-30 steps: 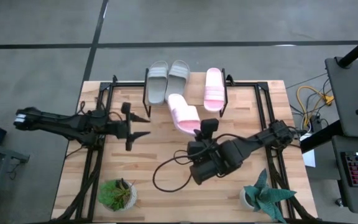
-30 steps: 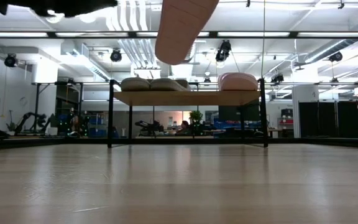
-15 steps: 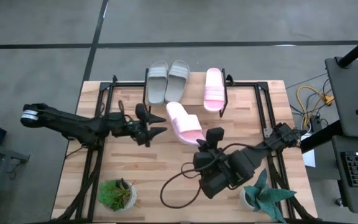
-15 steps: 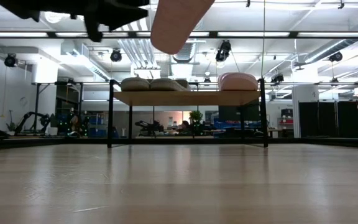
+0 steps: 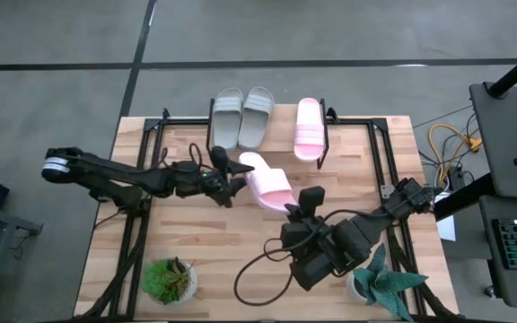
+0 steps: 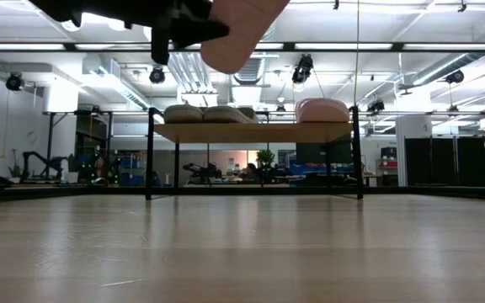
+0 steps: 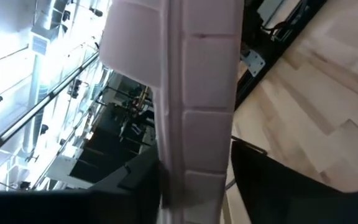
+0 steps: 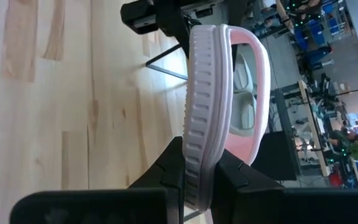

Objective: Pick and place slides into the shelf
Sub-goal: Put the pink slipper onto the shelf

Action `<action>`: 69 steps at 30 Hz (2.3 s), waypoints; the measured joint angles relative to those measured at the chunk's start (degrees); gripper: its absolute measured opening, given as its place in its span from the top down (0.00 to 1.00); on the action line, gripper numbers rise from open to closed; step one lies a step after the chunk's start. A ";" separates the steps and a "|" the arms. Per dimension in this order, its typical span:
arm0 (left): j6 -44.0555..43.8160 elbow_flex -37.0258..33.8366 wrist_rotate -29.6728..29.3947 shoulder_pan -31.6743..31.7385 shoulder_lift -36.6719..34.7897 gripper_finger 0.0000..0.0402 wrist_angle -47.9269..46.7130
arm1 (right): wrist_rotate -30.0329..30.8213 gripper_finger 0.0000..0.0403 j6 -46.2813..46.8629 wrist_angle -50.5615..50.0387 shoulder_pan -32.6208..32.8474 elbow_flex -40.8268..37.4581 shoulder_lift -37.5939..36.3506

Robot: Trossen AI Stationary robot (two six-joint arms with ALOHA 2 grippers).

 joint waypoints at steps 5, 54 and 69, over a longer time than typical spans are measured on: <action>2.53 0.12 -0.40 0.02 0.06 0.86 -0.45 | 0.03 0.93 -1.06 -0.28 0.00 0.00 0.00; -3.22 -8.59 -1.57 -0.11 -16.80 0.89 -2.12 | -27.79 0.74 -38.28 119.16 8.95 -78.13 -30.25; -1.59 -9.03 -5.65 0.64 -15.59 0.89 -5.14 | 9.50 0.49 -63.46 100.94 6.13 -55.80 -13.98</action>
